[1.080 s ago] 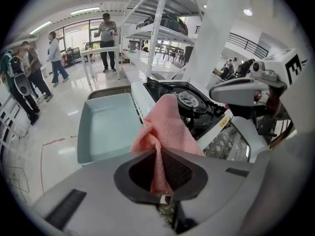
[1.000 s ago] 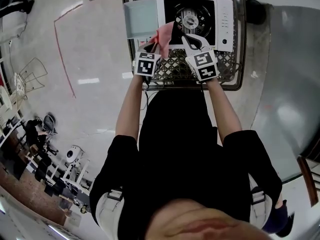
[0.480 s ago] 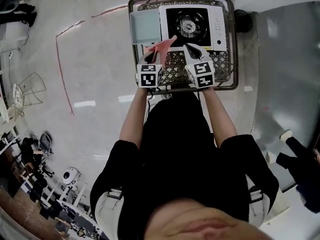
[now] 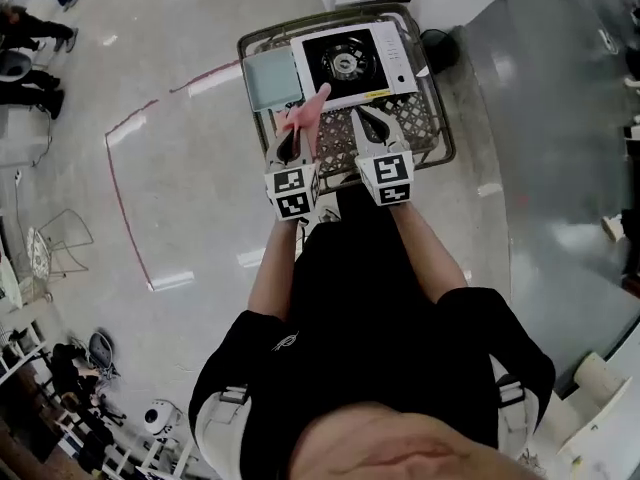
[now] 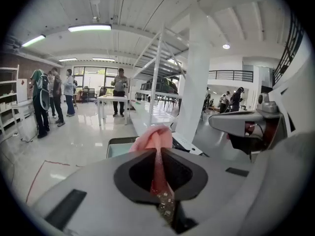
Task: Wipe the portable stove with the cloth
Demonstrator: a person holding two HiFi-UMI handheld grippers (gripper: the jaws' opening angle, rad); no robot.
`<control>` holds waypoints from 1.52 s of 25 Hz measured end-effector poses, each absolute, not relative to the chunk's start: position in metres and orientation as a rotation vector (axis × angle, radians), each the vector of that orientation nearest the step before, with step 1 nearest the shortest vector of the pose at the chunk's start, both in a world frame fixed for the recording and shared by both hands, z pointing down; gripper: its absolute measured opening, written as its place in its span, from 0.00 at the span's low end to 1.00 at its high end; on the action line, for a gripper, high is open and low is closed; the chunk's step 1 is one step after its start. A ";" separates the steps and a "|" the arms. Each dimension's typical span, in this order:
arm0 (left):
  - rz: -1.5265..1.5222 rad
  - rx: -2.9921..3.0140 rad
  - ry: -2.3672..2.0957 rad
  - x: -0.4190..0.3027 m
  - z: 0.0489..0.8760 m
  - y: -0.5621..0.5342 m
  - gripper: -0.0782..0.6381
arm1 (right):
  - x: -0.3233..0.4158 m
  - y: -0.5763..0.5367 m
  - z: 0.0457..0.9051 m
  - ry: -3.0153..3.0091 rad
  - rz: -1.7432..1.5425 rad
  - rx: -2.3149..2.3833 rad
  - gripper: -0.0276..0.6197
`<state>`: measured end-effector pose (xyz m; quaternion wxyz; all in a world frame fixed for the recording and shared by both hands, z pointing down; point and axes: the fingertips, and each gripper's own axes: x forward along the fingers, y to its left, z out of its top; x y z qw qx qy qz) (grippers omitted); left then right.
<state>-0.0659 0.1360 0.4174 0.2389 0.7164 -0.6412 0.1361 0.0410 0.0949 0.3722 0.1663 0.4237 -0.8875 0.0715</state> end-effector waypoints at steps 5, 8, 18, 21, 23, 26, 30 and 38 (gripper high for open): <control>0.242 2.058 -1.759 -0.042 0.385 0.157 0.13 | 0.078 0.123 0.344 -2.513 0.135 1.290 0.05; 0.221 2.141 -1.776 -0.024 0.359 0.167 0.13 | 0.102 0.135 0.327 -2.527 0.097 1.344 0.05; 0.242 2.192 -1.865 0.013 0.329 0.182 0.13 | 0.143 0.148 0.288 -2.570 0.001 1.366 0.05; 0.184 2.155 -1.871 0.037 0.316 0.186 0.13 | 0.162 0.150 0.279 -2.580 -0.006 1.353 0.05; 0.144 2.138 -1.873 0.051 0.309 0.186 0.13 | 0.172 0.151 0.274 -2.606 -0.003 1.330 0.05; 0.112 2.139 -1.919 0.068 0.295 0.185 0.13 | 0.184 0.155 0.262 -2.639 -0.037 1.284 0.05; 0.084 2.164 -1.956 0.093 0.280 0.192 0.13 | 0.206 0.168 0.253 -2.669 -0.066 1.271 0.05; 0.104 2.169 -1.980 0.108 0.273 0.195 0.13 | 0.221 0.167 0.245 -2.710 -0.047 1.284 0.05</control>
